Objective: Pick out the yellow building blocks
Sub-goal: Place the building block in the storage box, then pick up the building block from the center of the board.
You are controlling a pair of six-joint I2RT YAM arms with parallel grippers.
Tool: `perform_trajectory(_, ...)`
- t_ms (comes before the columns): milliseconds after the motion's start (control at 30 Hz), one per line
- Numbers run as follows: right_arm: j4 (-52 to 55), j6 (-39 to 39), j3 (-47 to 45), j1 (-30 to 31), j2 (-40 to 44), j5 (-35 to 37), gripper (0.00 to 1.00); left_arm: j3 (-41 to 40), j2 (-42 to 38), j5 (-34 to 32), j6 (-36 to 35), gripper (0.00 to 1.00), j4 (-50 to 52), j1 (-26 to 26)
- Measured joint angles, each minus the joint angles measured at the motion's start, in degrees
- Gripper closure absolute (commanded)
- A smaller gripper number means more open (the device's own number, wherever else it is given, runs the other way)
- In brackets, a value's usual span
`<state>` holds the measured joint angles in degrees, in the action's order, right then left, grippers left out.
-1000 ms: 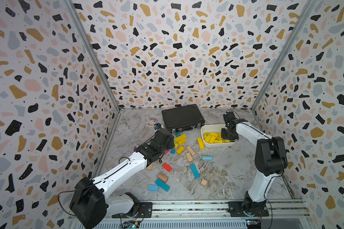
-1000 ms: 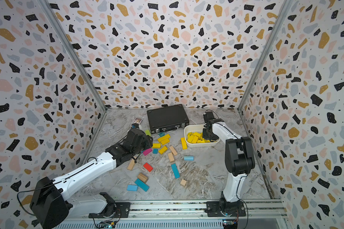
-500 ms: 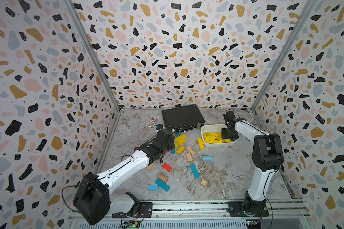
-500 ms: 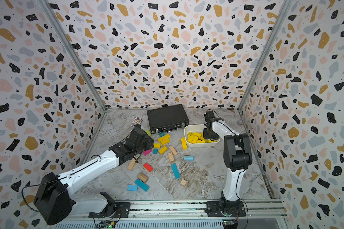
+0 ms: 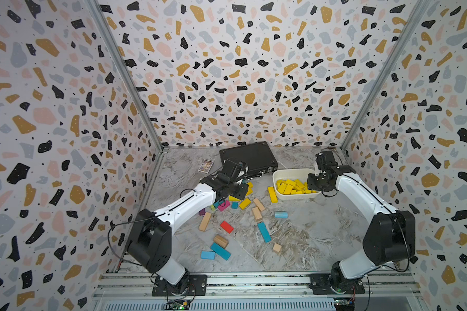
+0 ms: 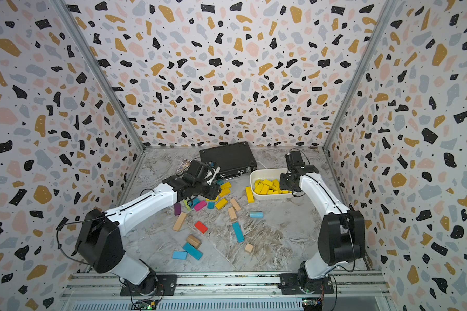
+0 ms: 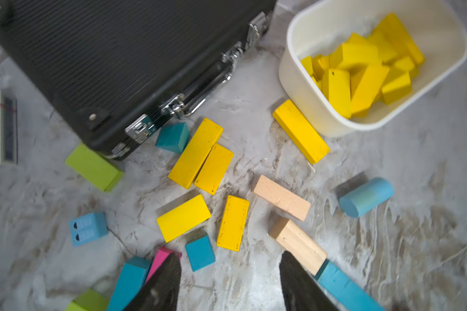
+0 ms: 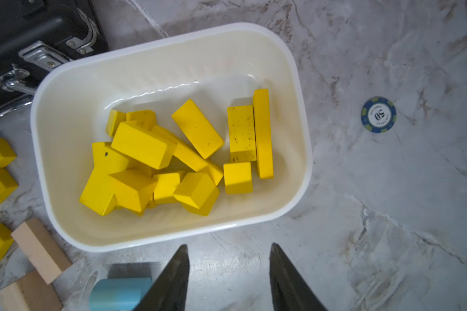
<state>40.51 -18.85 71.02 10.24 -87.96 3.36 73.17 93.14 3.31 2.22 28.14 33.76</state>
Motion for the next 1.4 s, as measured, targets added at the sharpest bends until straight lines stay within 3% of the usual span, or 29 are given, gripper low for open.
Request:
perform_trajectory(200, 2.5, 0.0, -3.9, 0.0, 2.6, -0.6, 0.50, 10.5, 10.0, 0.4, -17.2, 0.43, 11.0, -0.4)
perform_trajectory(467, 3.1, -0.2, -4.2, 0.0, 5.1, -0.6, 0.51, 12.7, 16.0, -1.2, -28.5, 0.47, 16.3, -1.9)
perform_trajectory(833, 4.0, -0.4, -4.2, 0.0, 5.2, -0.6, 0.51, 17.9, 25.0, -3.3, -33.2, 0.48, 18.5, -2.0)
perform_trajectory(1400, 4.5, -0.4, -4.2, 0.0, 5.9, -0.3, 0.51, 20.1, 29.7, -7.3, -34.1, 0.53, 17.1, -2.2)
